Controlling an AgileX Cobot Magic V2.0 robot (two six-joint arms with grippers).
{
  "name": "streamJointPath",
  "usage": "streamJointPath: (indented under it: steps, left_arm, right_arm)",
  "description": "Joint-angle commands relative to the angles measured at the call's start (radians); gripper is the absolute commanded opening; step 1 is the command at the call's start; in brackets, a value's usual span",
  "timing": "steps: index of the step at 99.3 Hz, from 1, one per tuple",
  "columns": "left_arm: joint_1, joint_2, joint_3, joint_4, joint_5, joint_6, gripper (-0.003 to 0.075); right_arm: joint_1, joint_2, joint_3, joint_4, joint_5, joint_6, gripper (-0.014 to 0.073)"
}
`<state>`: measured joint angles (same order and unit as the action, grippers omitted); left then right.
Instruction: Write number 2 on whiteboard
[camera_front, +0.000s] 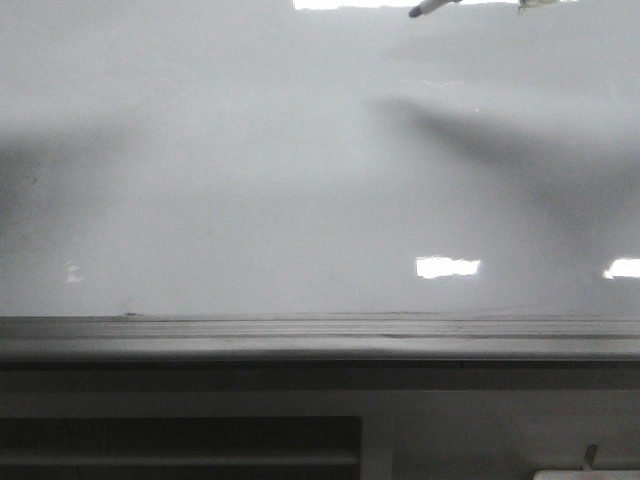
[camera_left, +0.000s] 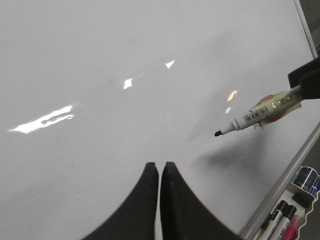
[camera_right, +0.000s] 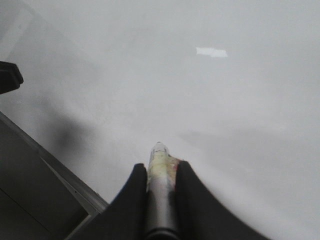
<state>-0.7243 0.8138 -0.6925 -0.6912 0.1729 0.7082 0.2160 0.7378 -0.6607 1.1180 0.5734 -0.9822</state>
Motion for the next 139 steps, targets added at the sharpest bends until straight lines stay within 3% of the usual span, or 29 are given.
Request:
streamJointPath:
  steps: [1, 18, 46, 75, 97, 139]
  left_arm:
    - [0.0, -0.016, -0.019, -0.023, -0.077, -0.009, -0.002]
    - [0.0, -0.016, -0.019, -0.023, -0.079, -0.009, -0.002]
    - [0.0, -0.016, -0.019, -0.023, -0.079, -0.009, -0.002]
    - [0.0, -0.016, -0.019, -0.023, -0.079, -0.009, -0.002]
    - [0.0, -0.016, -0.019, -0.023, -0.079, -0.009, -0.002]
    - [0.0, -0.016, -0.019, -0.025, -0.079, -0.009, -0.002]
  right_arm:
    - [0.003, 0.032, -0.024, 0.115, -0.047, -0.074, -0.0067]
    - [0.003, 0.097, -0.024, 0.184, -0.068, -0.146, -0.0067]
    - [0.003, 0.114, -0.024, 0.172, -0.135, -0.152, -0.0066]
    - [-0.001, -0.021, 0.086, 0.12, -0.237, -0.068, -0.006]
    - [-0.001, -0.065, 0.176, 0.134, -0.188, -0.059, -0.006]
    - [-0.001, 0.036, 0.176, 0.221, -0.086, -0.143, -0.006]
